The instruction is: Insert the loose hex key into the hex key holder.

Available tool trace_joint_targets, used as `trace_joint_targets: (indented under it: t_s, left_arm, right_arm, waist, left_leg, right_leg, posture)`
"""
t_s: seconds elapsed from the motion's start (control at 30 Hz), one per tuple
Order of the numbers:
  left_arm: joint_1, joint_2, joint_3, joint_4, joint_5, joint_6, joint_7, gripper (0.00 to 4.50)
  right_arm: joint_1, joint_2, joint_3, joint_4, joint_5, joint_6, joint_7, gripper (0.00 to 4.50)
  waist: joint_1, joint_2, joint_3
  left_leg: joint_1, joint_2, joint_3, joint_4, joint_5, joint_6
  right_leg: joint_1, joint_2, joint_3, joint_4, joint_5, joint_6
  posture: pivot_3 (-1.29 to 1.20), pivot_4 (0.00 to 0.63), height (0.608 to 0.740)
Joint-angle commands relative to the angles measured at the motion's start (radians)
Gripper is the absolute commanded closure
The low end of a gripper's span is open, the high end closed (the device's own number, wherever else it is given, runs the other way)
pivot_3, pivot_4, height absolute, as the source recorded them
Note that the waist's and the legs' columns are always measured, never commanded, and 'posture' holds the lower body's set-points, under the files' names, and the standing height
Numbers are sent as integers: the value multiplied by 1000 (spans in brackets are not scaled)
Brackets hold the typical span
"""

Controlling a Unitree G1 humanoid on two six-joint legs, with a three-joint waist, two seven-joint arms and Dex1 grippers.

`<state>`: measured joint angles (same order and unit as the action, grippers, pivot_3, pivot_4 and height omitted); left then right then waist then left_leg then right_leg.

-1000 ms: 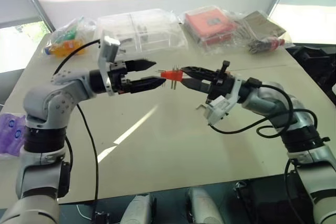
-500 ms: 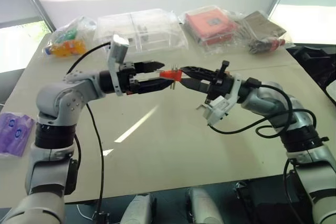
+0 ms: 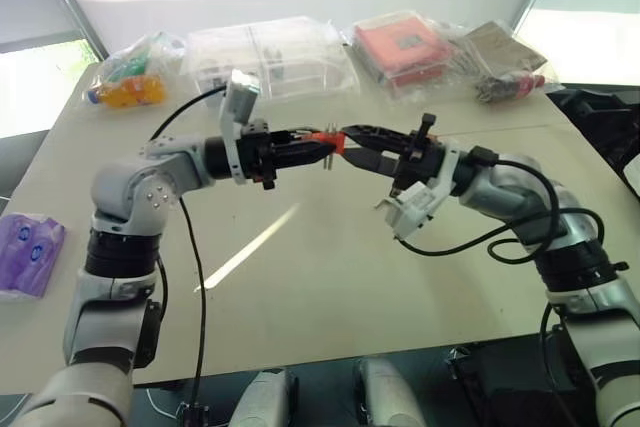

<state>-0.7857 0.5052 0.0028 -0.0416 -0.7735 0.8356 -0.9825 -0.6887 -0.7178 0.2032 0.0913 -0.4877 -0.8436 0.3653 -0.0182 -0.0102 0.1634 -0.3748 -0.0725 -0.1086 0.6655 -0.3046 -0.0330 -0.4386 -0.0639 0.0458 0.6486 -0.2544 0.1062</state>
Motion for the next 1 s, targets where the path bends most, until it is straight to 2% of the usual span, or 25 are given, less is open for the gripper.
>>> trace_joint_targets:
  t_s: [0.03, 0.4, 0.47, 0.5, 0.6, 0.63, 0.73, 0.8, 0.9, 1.0]
  left_arm:
    - [-23, 3, 20, 5, 13, -15, 12, 4484]
    - [-13, 9, 9, -1, 37, -28, 9, 4484]
    - [-9, 11, 8, -4, 41, -32, 7, 4500]
    - [-7, 12, 8, -6, 43, -34, 7, 4500]
    - [2, 13, 9, -15, 50, -41, 8, 4500]
    - [5, 13, 11, -18, 51, -42, 10, 4500]
    - [19, 21, 22, -31, 53, -46, 18, 4500]
    - [38, 34, 26, -47, 69, -62, 24, 4500]
    - [76, 53, 34, -84, 90, -89, 42, 4500]
    - [109, 59, 49, -121, 95, -99, 68, 4500]
  right_arm:
    - [0, -7, -32, -61, 29, -7, -3, 3503]
    - [33, -1, -25, -79, 110, 88, 68, 3503]
    - [36, -2, -26, -80, 111, 90, 74, 2456]
    - [36, -2, -27, -78, 108, 91, 75, 2183]
    - [37, -10, -20, -63, 103, 81, 82, 638]
    - [40, -14, -16, -59, 112, 87, 94, 286]
    - [62, -14, -25, -51, 181, 151, 139, 286]
    - [98, 1, -42, -52, 284, 306, 202, 286]
    - [166, 38, -83, -96, 475, 722, 304, 286]
    - [209, 34, -89, -153, 566, 1020, 383, 286]
  waist:
    - [0, 0, 0]
    - [1, 0, 0]
    - [1, 0, 0]
    - [1, 0, 0]
    - [0, 0, 0]
    - [1, 0, 0]
    - [1, 0, 0]
    - [1, 0, 0]
    - [2, 0, 0]
    - [5, 0, 0]
  left_leg:
    - [0, 0, 0, 0, 0, 0]
    - [0, 0, 0, 0, 0, 0]
    - [0, 0, 0, 0, 0, 0]
    - [0, 0, 0, 0, 0, 0]
    - [0, 0, 0, 0, 0, 0]
    - [0, 0, 0, 0, 0, 0]
    - [0, 0, 0, 0, 0, 0]
    - [0, 0, 0, 0, 0, 0]
    - [0, 0, 0, 1, 0, 0]
    - [0, 0, 0, 1, 0, 0]
  right_leg:
    - [0, 0, 0, 0, 0, 0]
    - [0, 0, 0, 0, 0, 0]
    - [0, 0, 0, 1, 0, 0]
    - [0, 0, 0, 0, 0, 0]
    - [0, 0, 0, 1, 0, 0]
    - [0, 0, 0, 1, 0, 0]
    - [0, 0, 0, 1, 0, 0]
    - [0, 0, 0, 1, 0, 0]
    - [1, 0, 1, 1, 0, 0]
    - [0, -1, 1, 1, 0, 0]
  posture:
    - [0, 150, 740]
    - [0, 150, 740]
    - [0, 150, 740]
    - [0, 150, 740]
    - [0, 150, 740]
    - [0, 150, 740]
    - [0, 150, 740]
    - [0, 150, 740]
    - [0, 150, 740]
    - [0, 150, 740]
